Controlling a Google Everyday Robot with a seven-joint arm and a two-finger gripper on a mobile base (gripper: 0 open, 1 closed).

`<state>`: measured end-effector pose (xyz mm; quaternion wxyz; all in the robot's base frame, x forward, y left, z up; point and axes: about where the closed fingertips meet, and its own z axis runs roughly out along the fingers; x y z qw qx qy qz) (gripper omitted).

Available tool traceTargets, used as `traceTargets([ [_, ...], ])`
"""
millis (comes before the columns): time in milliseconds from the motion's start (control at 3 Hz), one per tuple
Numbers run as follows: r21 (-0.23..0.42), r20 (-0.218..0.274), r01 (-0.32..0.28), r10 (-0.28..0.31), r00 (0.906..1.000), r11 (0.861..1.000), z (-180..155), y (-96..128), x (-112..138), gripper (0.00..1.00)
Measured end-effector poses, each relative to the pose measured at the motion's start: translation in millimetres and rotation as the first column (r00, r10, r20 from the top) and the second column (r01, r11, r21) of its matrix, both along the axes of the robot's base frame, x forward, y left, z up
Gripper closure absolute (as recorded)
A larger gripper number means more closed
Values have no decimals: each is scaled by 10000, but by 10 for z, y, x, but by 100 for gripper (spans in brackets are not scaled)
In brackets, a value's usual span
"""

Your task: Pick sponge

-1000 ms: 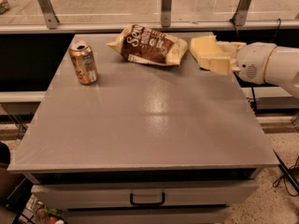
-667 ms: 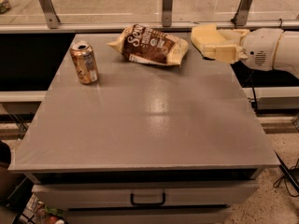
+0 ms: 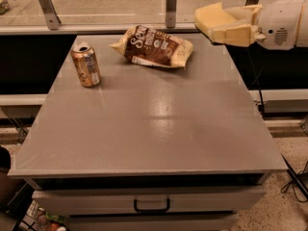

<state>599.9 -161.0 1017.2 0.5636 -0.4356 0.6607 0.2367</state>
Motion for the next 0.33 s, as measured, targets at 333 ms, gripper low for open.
traceTargets([
  [333, -343, 157, 404, -399, 9991, 9986, 171, 73, -223, 100],
])
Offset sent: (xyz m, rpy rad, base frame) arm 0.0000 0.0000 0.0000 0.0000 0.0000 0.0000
